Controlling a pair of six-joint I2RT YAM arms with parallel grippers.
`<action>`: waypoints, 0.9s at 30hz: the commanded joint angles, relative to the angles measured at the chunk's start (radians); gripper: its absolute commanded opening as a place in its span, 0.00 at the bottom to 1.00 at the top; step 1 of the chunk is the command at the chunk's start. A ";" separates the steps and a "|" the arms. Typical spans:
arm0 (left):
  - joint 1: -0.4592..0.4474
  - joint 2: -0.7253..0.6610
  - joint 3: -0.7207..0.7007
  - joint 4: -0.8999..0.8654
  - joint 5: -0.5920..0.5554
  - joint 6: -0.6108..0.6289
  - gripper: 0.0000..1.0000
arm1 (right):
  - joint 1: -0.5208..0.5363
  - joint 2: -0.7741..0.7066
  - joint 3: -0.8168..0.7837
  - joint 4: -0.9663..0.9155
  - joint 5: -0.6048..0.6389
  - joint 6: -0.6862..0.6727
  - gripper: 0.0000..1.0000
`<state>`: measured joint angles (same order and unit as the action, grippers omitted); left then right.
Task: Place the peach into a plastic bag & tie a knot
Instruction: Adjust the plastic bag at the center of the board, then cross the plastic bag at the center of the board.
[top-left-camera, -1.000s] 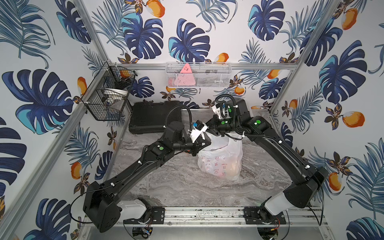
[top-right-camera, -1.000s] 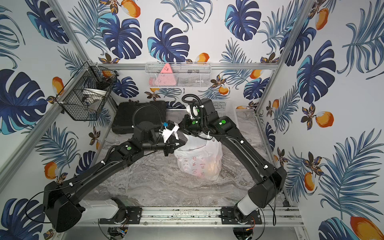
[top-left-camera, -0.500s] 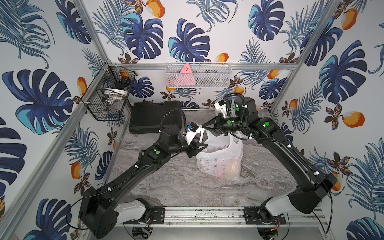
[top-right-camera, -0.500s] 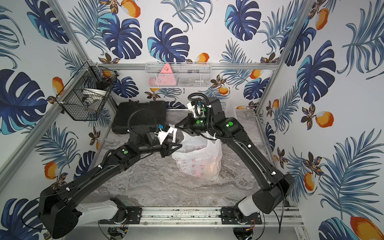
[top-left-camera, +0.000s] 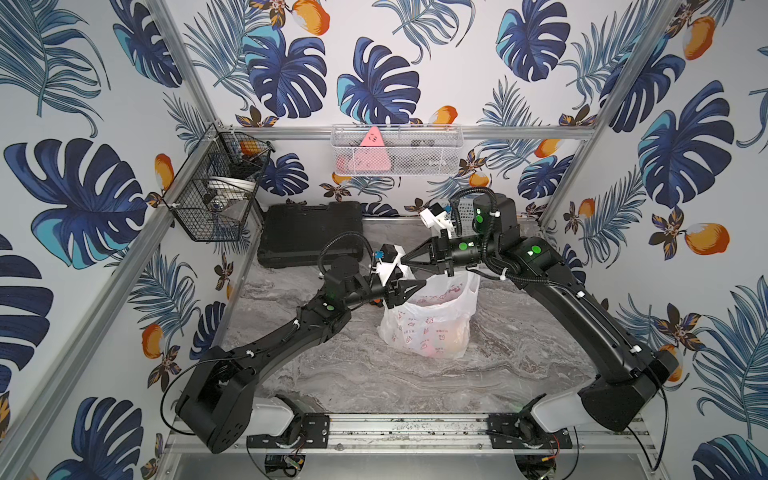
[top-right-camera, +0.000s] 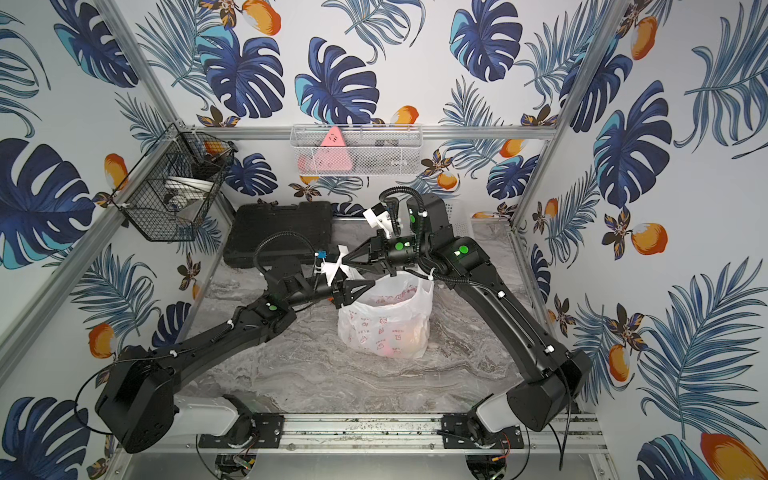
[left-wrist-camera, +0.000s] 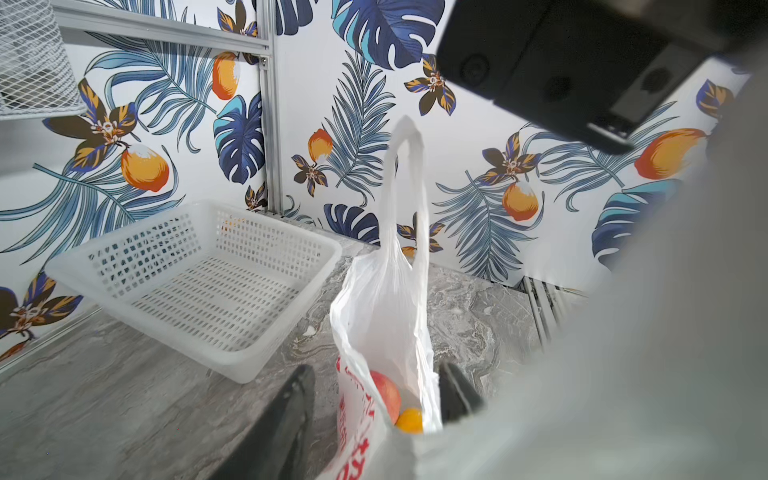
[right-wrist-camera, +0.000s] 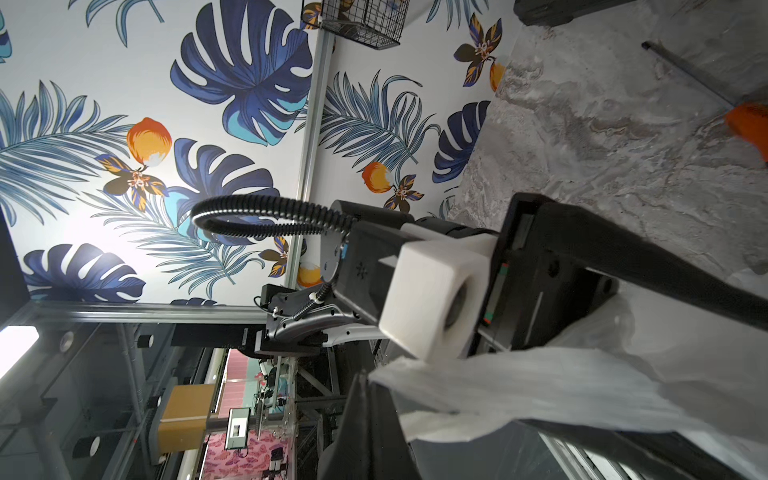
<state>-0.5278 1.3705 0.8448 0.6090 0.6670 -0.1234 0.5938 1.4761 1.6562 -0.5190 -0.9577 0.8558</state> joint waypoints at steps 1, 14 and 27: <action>0.002 0.019 0.002 0.135 0.039 -0.042 0.43 | -0.003 0.004 0.011 0.044 -0.067 -0.001 0.00; 0.026 0.026 -0.040 0.150 -0.004 -0.092 0.00 | -0.165 -0.053 0.040 -0.028 0.005 -0.109 0.30; 0.083 0.022 0.023 -0.021 0.009 -0.154 0.00 | -0.293 -0.452 -0.512 -0.213 0.753 -0.513 0.87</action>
<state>-0.4480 1.4010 0.8616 0.5968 0.6506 -0.2432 0.3008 1.0649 1.2228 -0.7643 -0.4053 0.4423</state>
